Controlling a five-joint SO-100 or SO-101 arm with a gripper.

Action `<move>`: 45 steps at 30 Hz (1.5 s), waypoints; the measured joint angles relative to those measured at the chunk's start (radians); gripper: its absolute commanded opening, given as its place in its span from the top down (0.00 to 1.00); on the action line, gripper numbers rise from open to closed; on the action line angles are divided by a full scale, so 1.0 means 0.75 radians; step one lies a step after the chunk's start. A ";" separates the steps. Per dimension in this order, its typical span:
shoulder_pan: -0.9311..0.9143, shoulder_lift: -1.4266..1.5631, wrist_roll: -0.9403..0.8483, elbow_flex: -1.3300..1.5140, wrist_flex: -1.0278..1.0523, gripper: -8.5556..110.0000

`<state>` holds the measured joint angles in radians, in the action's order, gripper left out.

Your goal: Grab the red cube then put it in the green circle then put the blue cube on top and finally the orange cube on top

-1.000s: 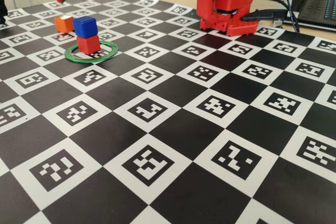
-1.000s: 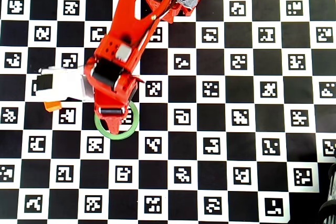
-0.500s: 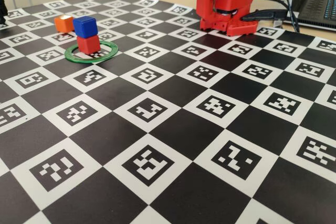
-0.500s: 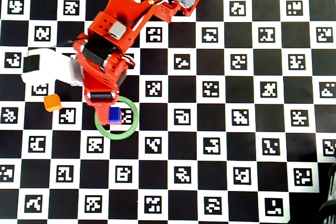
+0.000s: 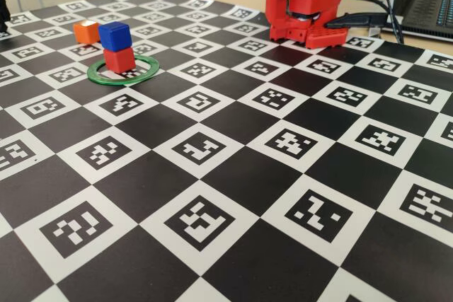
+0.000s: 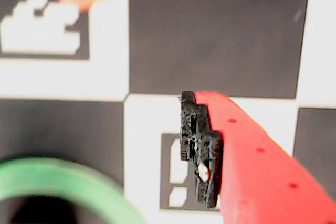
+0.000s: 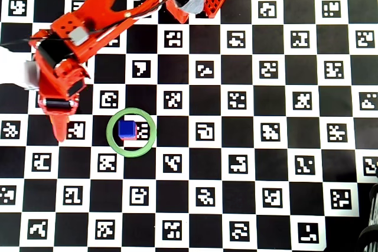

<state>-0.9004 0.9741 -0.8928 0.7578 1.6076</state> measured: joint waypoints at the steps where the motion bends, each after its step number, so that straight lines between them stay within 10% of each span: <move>1: -0.014 -0.033 -0.014 -0.035 0.010 0.52; 45: -0.061 -0.205 -0.174 0.217 -0.335 0.52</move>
<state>-0.9465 0.8207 -1.0232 0.9204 1.3560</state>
